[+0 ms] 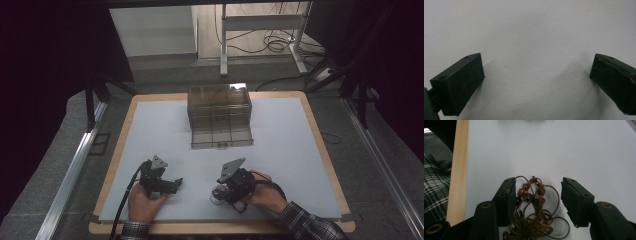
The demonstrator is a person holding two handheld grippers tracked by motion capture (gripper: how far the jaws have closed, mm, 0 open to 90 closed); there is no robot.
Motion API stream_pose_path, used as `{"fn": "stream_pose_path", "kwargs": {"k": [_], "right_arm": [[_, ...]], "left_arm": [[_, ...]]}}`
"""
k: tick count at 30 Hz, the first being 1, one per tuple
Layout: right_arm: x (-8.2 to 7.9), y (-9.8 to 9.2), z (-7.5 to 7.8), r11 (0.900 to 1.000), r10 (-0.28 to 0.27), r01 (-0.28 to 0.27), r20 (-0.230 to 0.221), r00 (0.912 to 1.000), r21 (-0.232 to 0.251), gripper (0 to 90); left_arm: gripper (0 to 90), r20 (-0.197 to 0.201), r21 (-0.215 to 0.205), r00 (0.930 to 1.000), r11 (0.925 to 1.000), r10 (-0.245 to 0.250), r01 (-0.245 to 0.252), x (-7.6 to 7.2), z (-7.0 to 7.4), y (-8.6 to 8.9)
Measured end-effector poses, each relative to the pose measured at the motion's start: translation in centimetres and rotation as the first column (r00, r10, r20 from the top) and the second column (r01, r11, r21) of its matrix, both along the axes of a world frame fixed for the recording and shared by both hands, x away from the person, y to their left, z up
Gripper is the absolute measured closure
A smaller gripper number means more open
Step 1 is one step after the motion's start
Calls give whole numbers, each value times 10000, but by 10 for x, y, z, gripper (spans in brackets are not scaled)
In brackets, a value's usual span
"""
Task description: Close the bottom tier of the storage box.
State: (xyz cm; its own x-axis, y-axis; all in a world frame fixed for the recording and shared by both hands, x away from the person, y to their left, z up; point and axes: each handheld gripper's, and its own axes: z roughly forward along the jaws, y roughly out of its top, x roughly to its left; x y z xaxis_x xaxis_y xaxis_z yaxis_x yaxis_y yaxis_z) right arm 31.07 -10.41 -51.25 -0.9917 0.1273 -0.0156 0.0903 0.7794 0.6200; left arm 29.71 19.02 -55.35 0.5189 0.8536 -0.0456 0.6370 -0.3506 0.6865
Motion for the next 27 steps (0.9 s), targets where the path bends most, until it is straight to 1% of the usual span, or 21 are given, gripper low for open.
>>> {"fn": "stream_pose_path", "kwargs": {"k": [3,6,7,9,12,15,16,18,19,22,27], "right_arm": [[-3,3,-3,9997,162,-161,88,9998,-202,451],[-5,6,-7,9981,321,-310,208,9993,-525,463],[-5,6,-8,9975,359,-344,244,9991,-610,477],[-4,6,-8,9978,342,-334,142,9993,-572,507],[-5,5,-8,9977,353,-352,12,9994,-575,580],[-3,5,-7,9979,172,-176,-65,9998,-628,646],[-1,4,-7,9982,181,-186,-93,9998,-578,670],[0,3,-6,9980,13,-23,-150,9999,-639,697],[0,2,-6,9979,-13,6,-110,9999,-642,736],[2,0,-6,9980,-160,147,-210,9997,-618,748],[3,-1,-4,9971,-343,335,-107,9994,-683,763]], "left_arm": [[0,2,-3,10000,10000,2,-2,0,0,0],[0,0,-2,10000,10000,0,0,0,0,0],[0,1,-3,10000,10000,1,-1,0,0,0],[0,0,-7,10000,10000,2,-2,0,0,0],[0,2,-5,10000,10000,2,-2,0,0,0],[0,1,-5,10000,10000,0,0,0,0,0],[0,3,-6,10000,10000,2,-2,0,0,0],[0,4,-8,10000,10000,3,-3,0,0,0],[0,4,-11,10000,10000,5,-5,0,0,0],[0,4,-9,10000,10000,4,-4,0,0,0],[0,4,-9,10000,10000,3,-3,0,0,0]]}}
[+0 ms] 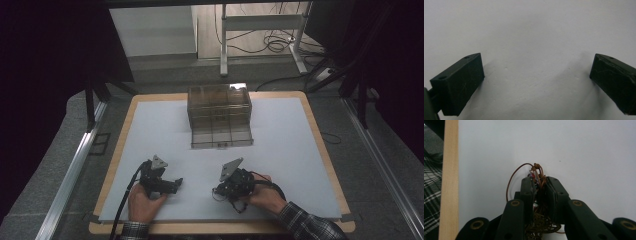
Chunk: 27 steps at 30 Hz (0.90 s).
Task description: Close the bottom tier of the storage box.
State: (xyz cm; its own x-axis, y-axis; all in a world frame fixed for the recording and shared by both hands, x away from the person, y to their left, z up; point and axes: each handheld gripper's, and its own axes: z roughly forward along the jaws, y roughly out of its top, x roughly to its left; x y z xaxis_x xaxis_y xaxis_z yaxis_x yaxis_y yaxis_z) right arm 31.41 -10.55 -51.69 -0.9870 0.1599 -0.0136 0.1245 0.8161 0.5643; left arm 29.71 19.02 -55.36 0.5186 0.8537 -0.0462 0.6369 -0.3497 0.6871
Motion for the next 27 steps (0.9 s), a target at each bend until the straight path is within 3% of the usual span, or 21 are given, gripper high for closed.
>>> {"fn": "stream_pose_path", "kwargs": {"k": [27], "right_arm": [[7,-9,17,9957,-681,659,328,9971,647,775]], "left_arm": [[0,3,0,10000,10000,5,-5,0,0,0]]}}
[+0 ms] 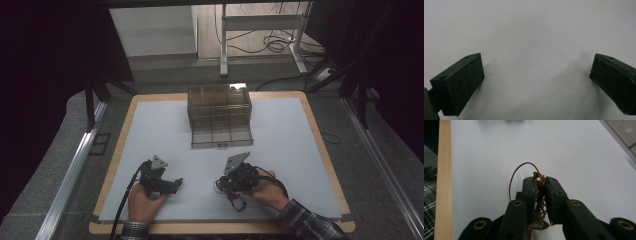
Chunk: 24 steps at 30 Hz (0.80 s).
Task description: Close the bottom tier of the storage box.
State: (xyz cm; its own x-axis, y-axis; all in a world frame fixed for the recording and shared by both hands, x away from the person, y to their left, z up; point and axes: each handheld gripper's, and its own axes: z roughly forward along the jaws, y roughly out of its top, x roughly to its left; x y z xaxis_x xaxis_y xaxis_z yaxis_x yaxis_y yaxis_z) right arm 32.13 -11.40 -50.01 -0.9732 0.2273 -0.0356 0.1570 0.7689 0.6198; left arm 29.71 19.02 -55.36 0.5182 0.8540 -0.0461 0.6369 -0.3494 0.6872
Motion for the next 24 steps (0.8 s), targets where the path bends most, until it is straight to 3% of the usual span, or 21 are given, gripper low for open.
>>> {"fn": "stream_pose_path", "kwargs": {"k": [24], "right_arm": [[10,-10,29,9952,-482,455,295,9984,863,775]], "left_arm": [[0,-18,-33,10000,10000,22,-22,0,0,0]]}}
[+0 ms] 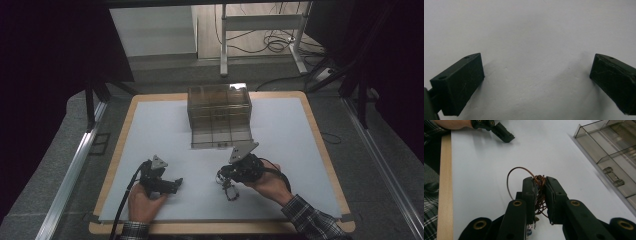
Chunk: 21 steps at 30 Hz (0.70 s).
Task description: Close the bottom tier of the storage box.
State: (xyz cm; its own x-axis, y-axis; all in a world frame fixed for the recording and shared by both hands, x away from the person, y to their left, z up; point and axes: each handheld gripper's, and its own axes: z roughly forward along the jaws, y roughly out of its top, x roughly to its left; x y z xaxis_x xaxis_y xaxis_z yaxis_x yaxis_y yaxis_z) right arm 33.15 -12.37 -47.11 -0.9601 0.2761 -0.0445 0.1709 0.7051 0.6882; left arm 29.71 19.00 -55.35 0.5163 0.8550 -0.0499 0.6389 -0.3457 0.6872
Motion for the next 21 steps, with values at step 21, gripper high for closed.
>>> {"fn": "stream_pose_path", "kwargs": {"k": [21], "right_arm": [[15,-6,26,9970,-511,497,218,9985,596,775]], "left_arm": [[0,13,-13,10000,10000,9,-9,0,0,0]]}}
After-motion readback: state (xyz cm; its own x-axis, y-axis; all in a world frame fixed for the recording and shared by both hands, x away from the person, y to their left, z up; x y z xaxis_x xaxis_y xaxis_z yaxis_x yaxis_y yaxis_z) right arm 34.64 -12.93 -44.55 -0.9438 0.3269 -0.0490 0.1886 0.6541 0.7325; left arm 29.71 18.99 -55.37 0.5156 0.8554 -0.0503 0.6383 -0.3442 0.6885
